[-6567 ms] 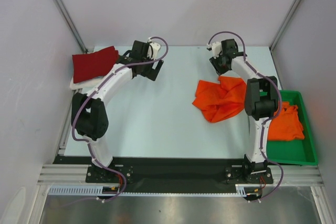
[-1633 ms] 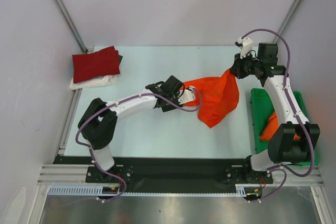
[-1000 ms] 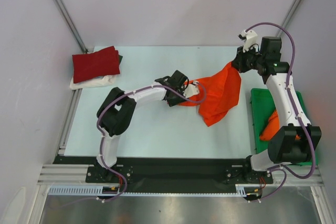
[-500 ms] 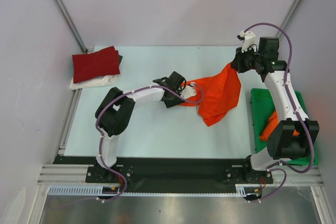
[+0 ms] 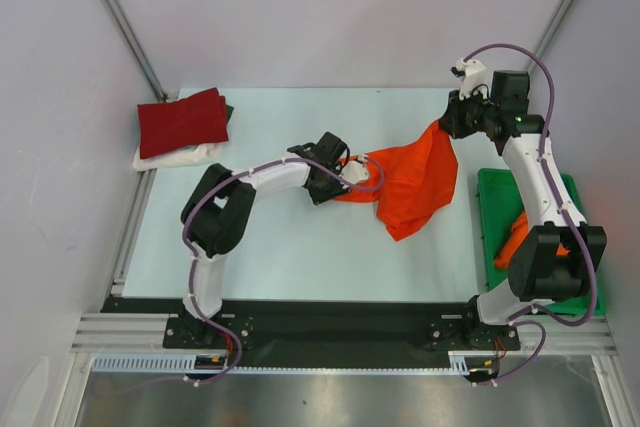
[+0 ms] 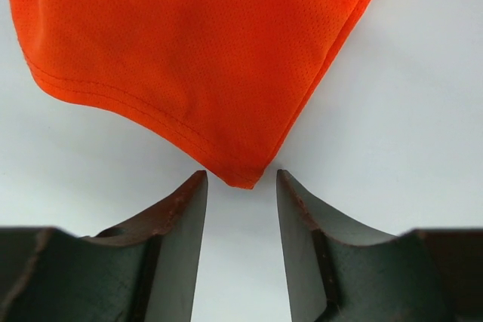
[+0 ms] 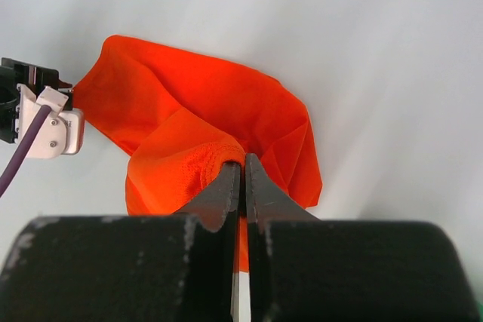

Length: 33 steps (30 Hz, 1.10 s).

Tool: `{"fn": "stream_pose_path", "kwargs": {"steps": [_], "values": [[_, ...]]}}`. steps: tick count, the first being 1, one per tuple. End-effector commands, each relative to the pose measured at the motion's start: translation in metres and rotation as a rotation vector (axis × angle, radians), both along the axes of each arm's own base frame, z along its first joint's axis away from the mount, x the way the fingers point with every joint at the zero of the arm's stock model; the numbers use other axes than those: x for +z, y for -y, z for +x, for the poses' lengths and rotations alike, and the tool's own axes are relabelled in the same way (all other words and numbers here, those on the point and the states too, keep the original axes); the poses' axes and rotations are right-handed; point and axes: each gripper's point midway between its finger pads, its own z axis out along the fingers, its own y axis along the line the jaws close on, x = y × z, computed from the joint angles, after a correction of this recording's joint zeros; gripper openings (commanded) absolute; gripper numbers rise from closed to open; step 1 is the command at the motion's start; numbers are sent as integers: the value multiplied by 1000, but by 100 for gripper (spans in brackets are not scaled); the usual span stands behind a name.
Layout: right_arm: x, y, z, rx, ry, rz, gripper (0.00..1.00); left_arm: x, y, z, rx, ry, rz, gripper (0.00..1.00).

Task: Fold and stack the t-shirts
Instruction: Flatten the tshirt out

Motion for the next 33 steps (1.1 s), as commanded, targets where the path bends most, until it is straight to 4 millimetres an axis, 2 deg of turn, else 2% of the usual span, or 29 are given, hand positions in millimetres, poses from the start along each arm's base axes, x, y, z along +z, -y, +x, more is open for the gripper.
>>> {"fn": "stream_pose_path", "kwargs": {"steps": [1, 5, 9, 10, 11, 12, 13, 14, 15, 17, 18, 20, 21, 22, 24, 25, 27, 28, 30, 31, 33], "values": [[20, -1, 11, -5, 64, 11, 0, 1, 7, 2, -19, -36, -38, 46], [17, -2, 11, 2, 59, 11, 0, -3, 10, 4, -36, -55, -31, 39], [15, -2, 11, 5, 58, 9, 0, -3, 13, 3, -55, -67, -37, 23], [15, -2, 11, 2, 56, 9, 0, -3, 13, 2, -56, -70, -38, 17], [14, -1, 10, 1, 56, 8, 0, 1, 13, 2, -55, -65, -43, 5], [14, -1, 10, -1, 58, 7, 0, 4, 12, 2, -48, -61, -45, 1], [15, -1, 10, -2, 62, 6, 0, 7, 10, 3, -40, -52, -49, 0], [14, -1, 9, -3, 61, 5, 0, 19, 9, 5, -32, -23, -63, 0], [17, 0, 9, -7, 70, 4, 0, 17, 2, 1, -15, -26, -56, 0], [19, 2, 9, -14, 80, 0, 0, 32, -6, 7, 16, 36, -62, 0], [20, 3, 9, -19, 85, -3, 0, 49, -12, 6, 32, 75, -76, 0], [20, 5, 10, -28, 91, -7, 0, 70, -18, 7, 51, 139, -98, 0], [23, 6, 10, -28, 99, -8, 0, 79, -27, 5, 70, 177, -87, 0], [26, 6, 11, -30, 114, -8, 0, 108, -30, 6, 82, 242, -123, 1], [33, 6, 13, -33, 134, -3, 0, 132, -38, 1, 107, 287, -144, 0], [37, 6, 14, -34, 146, 1, 0, 155, -43, -6, 109, 321, -172, 0], [41, 4, 12, -34, 147, 20, 0, 169, -50, -14, 98, 349, -178, 0], [46, 0, 8, -15, 149, 35, 0, 190, -56, -20, 93, 394, -203, 0], [48, -7, 0, 10, 143, 52, 0, 208, -62, -26, 72, 440, -213, 0], [47, -12, -8, 35, 128, 64, 0, 217, -67, -29, 77, 461, -210, 1], [57, -21, -27, 67, 142, 69, 0, 246, -76, -38, 86, 514, -243, 0]]}}
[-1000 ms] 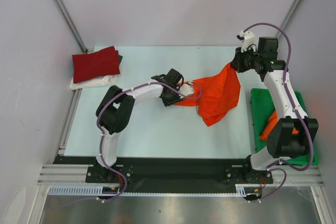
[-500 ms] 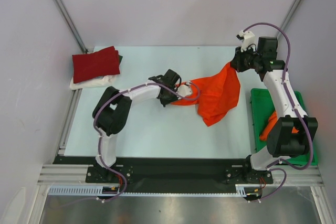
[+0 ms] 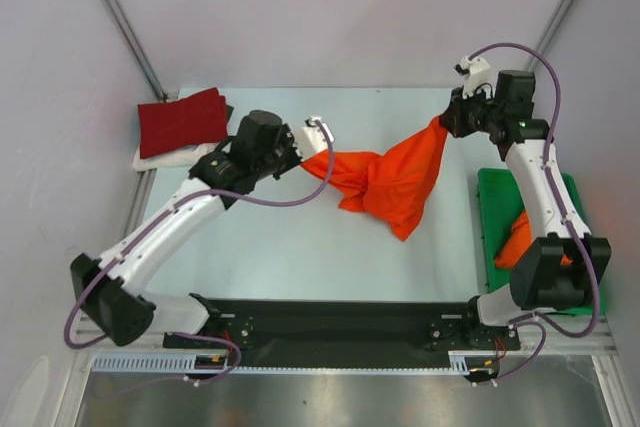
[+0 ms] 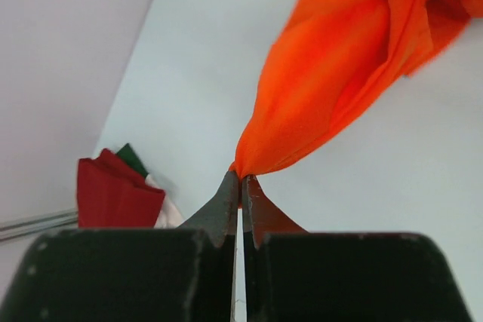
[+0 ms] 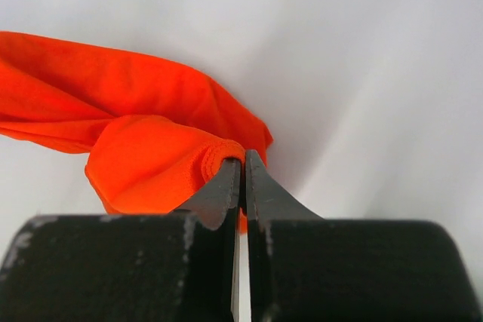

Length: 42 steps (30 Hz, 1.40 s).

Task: Fold and stack the t-shirts
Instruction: Flatten the tshirt out

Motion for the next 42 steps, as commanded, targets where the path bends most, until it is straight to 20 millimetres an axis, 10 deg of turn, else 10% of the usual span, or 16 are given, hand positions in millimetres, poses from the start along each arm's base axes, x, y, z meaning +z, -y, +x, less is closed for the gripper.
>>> {"fn": "stream_pose_path", "kwargs": {"steps": [1, 5, 10, 16, 22, 25, 29, 37, 42], "values": [[44, -19, -34, 76, 90, 44, 0, 21, -25, -16, 30, 40, 26, 0], [63, -32, -78, 107, 159, 56, 0, 55, -44, -36, 62, 112, -31, 0], [48, -32, -72, 51, 148, 75, 0, 26, -51, -34, 82, 104, 10, 0], [5, -20, -2, -50, 69, 104, 0, -51, -49, 13, 162, -1, 73, 0], [-31, 22, 76, -163, -12, 145, 3, -66, -45, 95, 289, 0, 63, 0], [-29, 38, 88, -181, 17, 89, 46, -71, -33, 118, 289, -15, 76, 0], [-15, 42, 57, -56, 55, 7, 54, -68, -32, 123, 282, -8, 95, 1], [-115, 6, -103, 423, -237, -79, 44, -72, -35, 98, 274, -37, 104, 0], [-149, 7, -146, 525, -268, -139, 41, -80, -39, 85, 272, -73, 110, 0]]}}
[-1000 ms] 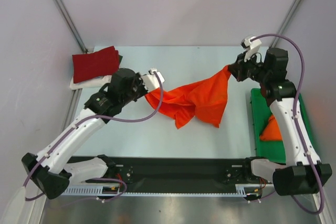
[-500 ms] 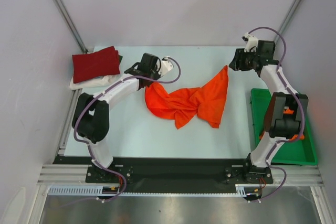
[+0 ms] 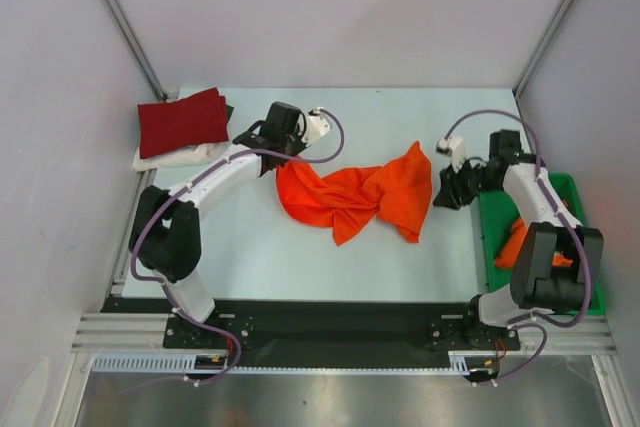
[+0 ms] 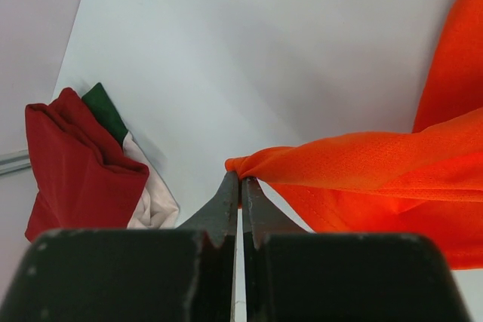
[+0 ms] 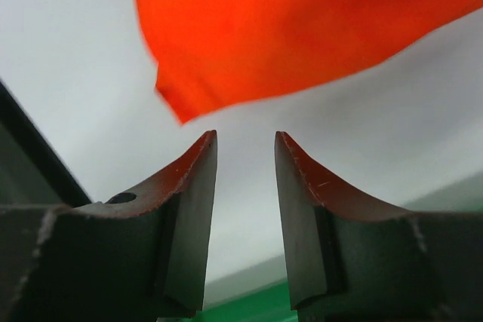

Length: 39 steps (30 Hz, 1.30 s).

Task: Fold and stack the t-shirts
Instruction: Flatten the tshirt out

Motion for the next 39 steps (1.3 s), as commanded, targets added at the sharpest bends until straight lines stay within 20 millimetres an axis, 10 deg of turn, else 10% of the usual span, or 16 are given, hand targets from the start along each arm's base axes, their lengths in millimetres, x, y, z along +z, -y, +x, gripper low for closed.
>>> {"fn": "stream_pose_path", "kwargs": {"steps": [1, 14, 39], "values": [[-19, -5, -46, 158, 21, -35, 41, 19, -1, -10, 14, 27, -39, 0], [-51, -16, -40, 479, 501, -285, 34, -6, 1, -9, 35, -29, -29, 0], [-88, -52, -50, 857, 608, -312, 43, -31, 2, 0, 57, -58, 6, 0]]}}
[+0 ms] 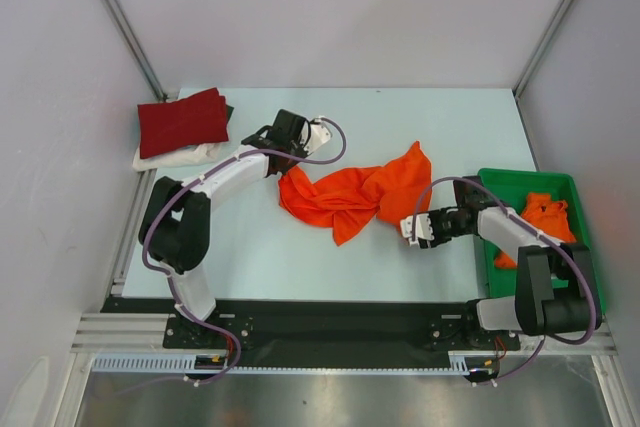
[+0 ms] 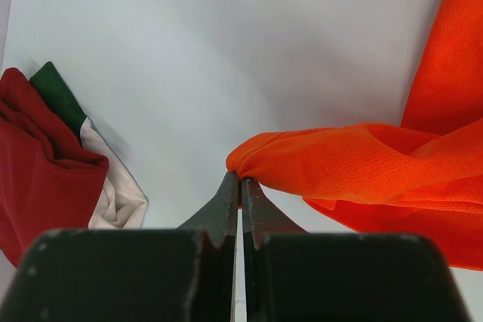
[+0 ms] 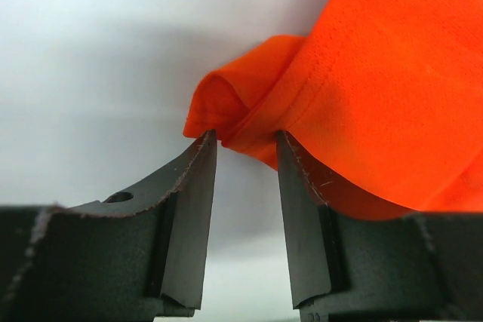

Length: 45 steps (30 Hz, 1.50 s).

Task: Fold and stack the t-shirts
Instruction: Flatten the tshirt out

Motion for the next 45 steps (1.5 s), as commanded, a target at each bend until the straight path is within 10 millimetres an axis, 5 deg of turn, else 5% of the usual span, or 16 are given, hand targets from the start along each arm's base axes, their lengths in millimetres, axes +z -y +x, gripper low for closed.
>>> {"fn": "stream_pose_path", "kwargs": {"steps": [1, 14, 22, 23, 26, 30, 31, 37, 45], "values": [[6, -9, 9, 48, 32, 11, 42, 9, 6, 8, 14, 38, -24, 0], [-4, -7, 18, 15, 22, -20, 33, 7, 8, 10, 17, 39, -24, 0], [2, -6, 30, -56, 47, -19, 10, 7, 10, 8, 10, 39, -24, 1], [6, -6, 32, -66, 55, -20, 0, 8, 10, 8, 11, 39, -23, 0], [29, -2, 48, -156, 89, 0, 0, 15, 4, 7, 12, 62, -2, 0], [94, 8, 83, -360, 166, 97, 0, 43, -1, 2, 13, 120, -18, 0], [123, 12, 100, -410, 211, 123, 0, 58, -2, -1, 14, 146, -35, 1], [215, 26, 141, -735, 190, 346, 0, 121, 2, -13, -18, 249, -114, 1], [299, 49, 165, -988, 183, 538, 0, 225, -12, -30, 6, 458, -222, 0]]}}
